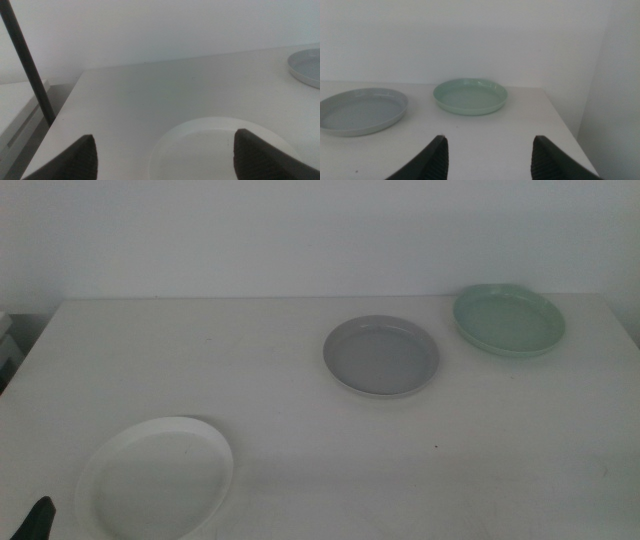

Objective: Stack the three bowls on top of each other.

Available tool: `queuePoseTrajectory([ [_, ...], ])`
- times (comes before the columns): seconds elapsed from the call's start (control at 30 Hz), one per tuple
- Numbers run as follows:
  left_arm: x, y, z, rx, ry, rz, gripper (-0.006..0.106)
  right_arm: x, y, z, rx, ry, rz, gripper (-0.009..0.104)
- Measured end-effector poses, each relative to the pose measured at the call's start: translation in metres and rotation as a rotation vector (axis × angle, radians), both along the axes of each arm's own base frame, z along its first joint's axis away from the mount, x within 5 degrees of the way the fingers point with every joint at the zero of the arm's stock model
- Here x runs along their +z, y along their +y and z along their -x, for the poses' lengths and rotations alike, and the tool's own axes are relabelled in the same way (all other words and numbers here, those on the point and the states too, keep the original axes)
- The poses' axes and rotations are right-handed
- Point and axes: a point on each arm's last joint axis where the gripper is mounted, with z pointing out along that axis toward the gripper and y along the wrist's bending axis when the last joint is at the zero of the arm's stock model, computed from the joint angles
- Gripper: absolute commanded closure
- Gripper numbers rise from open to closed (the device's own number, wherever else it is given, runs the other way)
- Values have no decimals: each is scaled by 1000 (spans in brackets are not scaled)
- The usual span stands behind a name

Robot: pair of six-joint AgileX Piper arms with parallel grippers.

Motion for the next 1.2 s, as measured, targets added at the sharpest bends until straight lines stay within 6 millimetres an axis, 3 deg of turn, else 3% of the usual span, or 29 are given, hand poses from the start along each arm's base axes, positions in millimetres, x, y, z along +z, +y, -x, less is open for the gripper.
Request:
queuePoseTrajectory([
  [0.1,0,0,0,0,0,0,-4,9,0,0,1,32,0,52],
  [0.27,0,0,0,0,0,0,-4,42,-1,-7,-1,93,20,52],
  [0.57,0,0,0,0,0,0,-4,99,-2,-47,3,206,-2,52],
  [0.8,0,0,0,0,0,0,-4,150,-1,-110,32,440,-50,52],
  [0.9,0,0,0,0,0,0,-4,162,1,-142,78,525,-28,52],
  [1.03,0,0,0,0,0,0,-4,163,8,-192,167,611,-28,52],
  [1.2,0,0,0,0,0,0,-4,151,36,-256,341,732,4,52],
])
